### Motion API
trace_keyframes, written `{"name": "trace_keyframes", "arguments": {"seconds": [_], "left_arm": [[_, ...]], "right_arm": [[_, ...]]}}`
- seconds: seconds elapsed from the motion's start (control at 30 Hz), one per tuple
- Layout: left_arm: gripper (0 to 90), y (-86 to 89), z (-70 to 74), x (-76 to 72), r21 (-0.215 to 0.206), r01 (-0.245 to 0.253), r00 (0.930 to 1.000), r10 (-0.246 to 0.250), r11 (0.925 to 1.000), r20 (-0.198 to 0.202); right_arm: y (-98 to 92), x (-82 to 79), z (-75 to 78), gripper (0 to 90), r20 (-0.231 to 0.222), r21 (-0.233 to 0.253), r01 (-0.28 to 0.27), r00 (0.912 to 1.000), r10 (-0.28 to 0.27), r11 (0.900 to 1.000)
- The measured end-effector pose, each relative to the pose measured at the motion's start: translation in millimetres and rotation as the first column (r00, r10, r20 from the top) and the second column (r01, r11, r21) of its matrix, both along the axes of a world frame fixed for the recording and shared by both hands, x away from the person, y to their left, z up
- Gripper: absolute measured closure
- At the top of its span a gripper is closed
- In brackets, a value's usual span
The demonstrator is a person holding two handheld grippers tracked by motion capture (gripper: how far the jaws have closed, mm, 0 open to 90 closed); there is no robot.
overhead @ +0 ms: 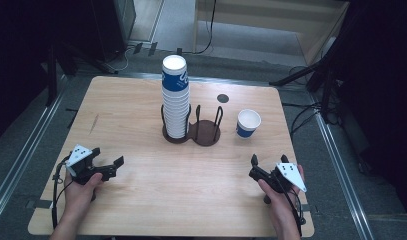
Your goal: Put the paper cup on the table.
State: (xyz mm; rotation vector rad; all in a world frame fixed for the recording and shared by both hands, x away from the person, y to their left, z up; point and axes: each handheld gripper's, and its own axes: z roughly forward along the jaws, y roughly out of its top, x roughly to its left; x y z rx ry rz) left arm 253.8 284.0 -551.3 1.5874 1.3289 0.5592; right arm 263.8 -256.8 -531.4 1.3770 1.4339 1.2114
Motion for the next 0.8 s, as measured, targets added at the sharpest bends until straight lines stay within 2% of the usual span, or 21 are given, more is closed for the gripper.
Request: {"name": "trace_keyframes", "arguments": {"seconds": [0.8], "left_arm": [[0.0, -0.1, 0.0, 0.0, -0.002, -0.003, 1.0, 0.003, 1.0, 0.0]], "right_arm": [[-39.3, -24.0, -12.2, 0.0, -0.016, -0.051, 0.063, 0.9978, -0.064, 0.997]]}}
